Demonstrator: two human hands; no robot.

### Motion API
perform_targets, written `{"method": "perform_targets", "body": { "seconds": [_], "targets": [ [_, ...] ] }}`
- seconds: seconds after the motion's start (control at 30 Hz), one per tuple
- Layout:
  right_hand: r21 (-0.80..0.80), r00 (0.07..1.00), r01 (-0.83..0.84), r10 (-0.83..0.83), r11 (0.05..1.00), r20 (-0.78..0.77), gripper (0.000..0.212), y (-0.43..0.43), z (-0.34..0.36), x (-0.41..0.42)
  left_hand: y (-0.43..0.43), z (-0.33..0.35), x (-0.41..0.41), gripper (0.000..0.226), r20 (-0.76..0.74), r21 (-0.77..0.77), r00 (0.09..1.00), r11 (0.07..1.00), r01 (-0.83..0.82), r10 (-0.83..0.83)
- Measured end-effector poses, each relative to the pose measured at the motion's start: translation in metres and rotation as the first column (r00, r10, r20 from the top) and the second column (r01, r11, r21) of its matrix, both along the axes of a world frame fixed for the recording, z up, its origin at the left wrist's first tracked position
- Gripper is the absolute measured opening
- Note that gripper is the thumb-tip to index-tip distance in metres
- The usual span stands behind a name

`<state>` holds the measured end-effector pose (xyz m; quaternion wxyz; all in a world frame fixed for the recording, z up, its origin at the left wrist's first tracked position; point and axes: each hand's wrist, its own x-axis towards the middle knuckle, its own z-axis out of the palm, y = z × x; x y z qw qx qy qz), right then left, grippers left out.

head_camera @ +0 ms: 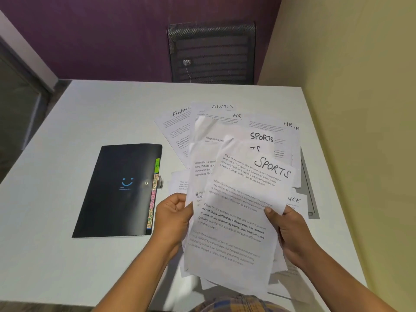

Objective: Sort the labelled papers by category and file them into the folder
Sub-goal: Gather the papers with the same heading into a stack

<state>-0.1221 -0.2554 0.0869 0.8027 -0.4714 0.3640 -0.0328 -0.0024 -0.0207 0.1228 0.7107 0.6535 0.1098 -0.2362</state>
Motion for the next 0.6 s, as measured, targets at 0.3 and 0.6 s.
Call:
{"method": "perform_targets", "body": {
  "seconds": [0.3, 0.6],
  "targets": [
    [-0.013, 1.000, 0.003, -0.004, 1.000, -0.028, 0.029, 0.005, -0.002, -0.003, -0.002, 0.000, -0.007, 0.020, -0.016, 0.022, 0.998, 0.997, 0.067, -0.067],
    [-0.055, 0.971, -0.238, 0.235, 0.970, -0.051, 0.048, 0.005, 0.003, -0.009, -0.007, -0.011, -0.030, 0.050, -0.005, -0.006, 0.925, 0.925, 0.380, -0.380]
  ]
}}
